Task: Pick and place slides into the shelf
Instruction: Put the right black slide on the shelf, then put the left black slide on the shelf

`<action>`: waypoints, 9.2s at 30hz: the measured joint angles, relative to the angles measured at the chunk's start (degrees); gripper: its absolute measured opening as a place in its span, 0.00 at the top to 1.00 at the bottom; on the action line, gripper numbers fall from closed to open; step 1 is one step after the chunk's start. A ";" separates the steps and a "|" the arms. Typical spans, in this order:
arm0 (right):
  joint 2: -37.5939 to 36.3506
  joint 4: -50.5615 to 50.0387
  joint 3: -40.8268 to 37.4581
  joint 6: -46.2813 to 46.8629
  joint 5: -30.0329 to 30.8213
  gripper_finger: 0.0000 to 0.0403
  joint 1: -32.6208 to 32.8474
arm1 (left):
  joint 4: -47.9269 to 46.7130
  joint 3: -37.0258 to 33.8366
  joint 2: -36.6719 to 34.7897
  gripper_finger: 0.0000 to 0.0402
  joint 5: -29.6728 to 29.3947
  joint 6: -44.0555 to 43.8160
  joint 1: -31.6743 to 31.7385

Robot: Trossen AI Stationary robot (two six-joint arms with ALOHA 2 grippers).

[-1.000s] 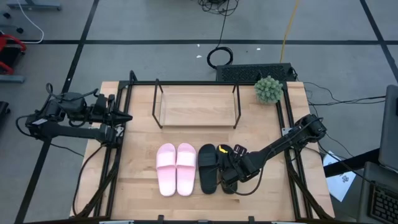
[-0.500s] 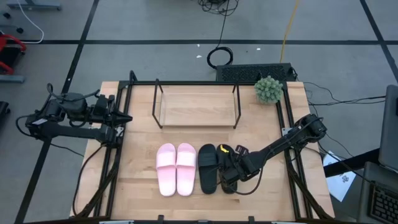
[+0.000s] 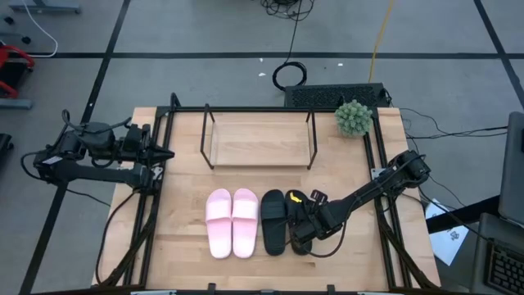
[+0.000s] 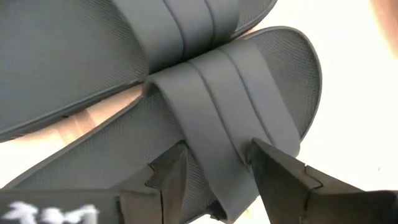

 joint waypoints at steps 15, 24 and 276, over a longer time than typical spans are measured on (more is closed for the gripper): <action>0.09 -0.92 -0.07 0.45 4.57 0.60 0.01 | -0.01 0.00 0.00 0.94 0.00 6.94 0.00; 4.82 0.44 0.02 -0.51 5.54 0.66 -0.79 | -0.04 0.00 -0.02 0.94 0.00 9.19 0.00; 0.63 -7.09 12.48 -61.50 22.34 0.70 -34.67 | -1.32 0.02 -0.02 0.94 -26.49 22.91 -0.02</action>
